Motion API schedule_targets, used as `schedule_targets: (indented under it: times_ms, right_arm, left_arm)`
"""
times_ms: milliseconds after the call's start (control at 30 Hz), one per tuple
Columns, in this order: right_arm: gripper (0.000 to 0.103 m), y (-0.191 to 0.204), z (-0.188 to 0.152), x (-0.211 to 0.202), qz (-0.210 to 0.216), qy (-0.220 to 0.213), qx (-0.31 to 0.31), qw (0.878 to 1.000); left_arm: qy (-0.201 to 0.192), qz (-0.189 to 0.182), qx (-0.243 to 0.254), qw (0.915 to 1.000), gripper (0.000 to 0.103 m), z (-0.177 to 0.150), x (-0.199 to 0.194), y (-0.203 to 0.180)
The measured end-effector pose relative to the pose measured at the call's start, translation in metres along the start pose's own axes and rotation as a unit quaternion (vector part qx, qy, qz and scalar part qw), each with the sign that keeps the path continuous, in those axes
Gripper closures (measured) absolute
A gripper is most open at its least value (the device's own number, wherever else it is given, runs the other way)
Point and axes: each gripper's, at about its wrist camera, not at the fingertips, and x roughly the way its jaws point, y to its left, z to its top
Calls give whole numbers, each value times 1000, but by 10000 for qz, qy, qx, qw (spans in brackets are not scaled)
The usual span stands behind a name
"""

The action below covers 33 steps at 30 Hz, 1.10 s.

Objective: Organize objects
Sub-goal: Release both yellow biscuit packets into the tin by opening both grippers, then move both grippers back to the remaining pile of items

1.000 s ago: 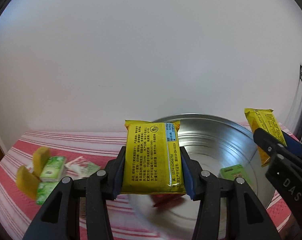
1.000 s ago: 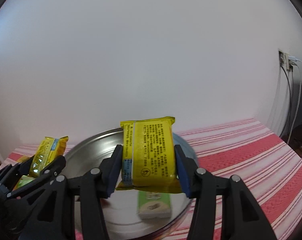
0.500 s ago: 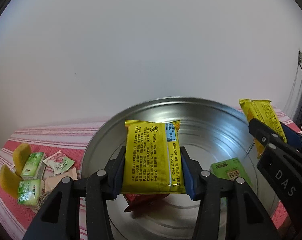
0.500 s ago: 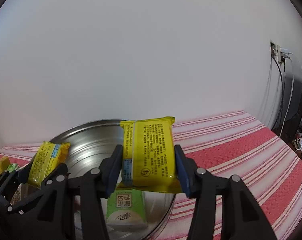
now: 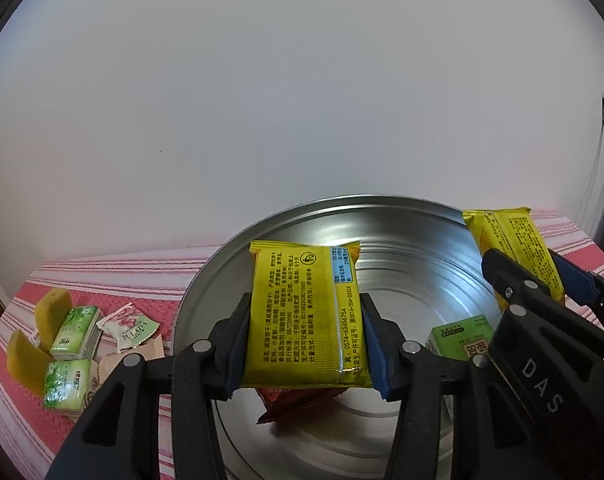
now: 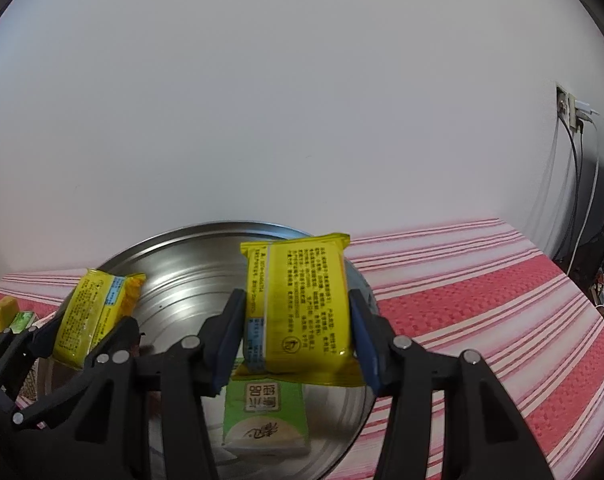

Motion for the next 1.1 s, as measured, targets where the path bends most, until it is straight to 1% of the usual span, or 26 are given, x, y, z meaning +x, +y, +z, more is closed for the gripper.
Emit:
schedule_targets:
  times_ms: [33,67,100,133,167,200,233,267,333,400,533,667,767,967,1100]
  right_arm:
    - [52,0,1,0,13,2,16,10000]
    - [51,-1,4,-1,26,2,36,10000]
    - [50,-2,4,-2,43,-7,55,10000]
    - [42,-3,4,-3,46,-44,77,9999]
    - [35,-4,4,-4,69,-73,87,9999]
    - [20,-7,4,-5,108,-133,104,9998]
    - [8,-8,4,-9,158,-235,130,9995]
    - [5,-6,5,-13,177,-308,142,9993]
    - [0,-11,4,-18,169,-465,132,9987]
    - [0,-10,5,-23,156,-527,122,9984]
    - [0,-3,3,-33,178,-505,216,9983]
    - [0,3,0,-44,214,-511,277,9981]
    - [0,13,6,-53,242,-550,311,9977]
    - [0,16,3,-56,210,-673,319,9970]
    - [0,13,2,-59,226,-743,493,9958]
  left_arm:
    - [-26,11,24,10000,47,-2,-2,-2]
    - [-54,36,57,10000,40,-2,-3,-3]
    - [-105,61,73,9999,28,-2,-6,-4]
    - [-176,79,71,9998,22,-2,-9,-5]
    - [-248,95,67,9996,13,-2,-12,-5]
    - [-366,114,72,9992,11,-2,-17,-6]
    - [-446,131,86,9989,10,-2,-21,-6]
    - [-512,156,110,9985,10,-1,-24,-8]
    - [-523,164,134,9984,10,-1,-27,-8]
    - [-463,99,71,9989,10,-2,-27,-6]
    - [-282,-19,-127,9995,10,-6,-26,1]
    - [-295,6,-171,9994,10,-6,-27,5]
    - [-276,4,-218,9994,10,-8,-30,8]
    - [-293,36,-258,9992,10,-11,-29,16]
    - [-332,48,-307,9990,10,-13,-31,22]
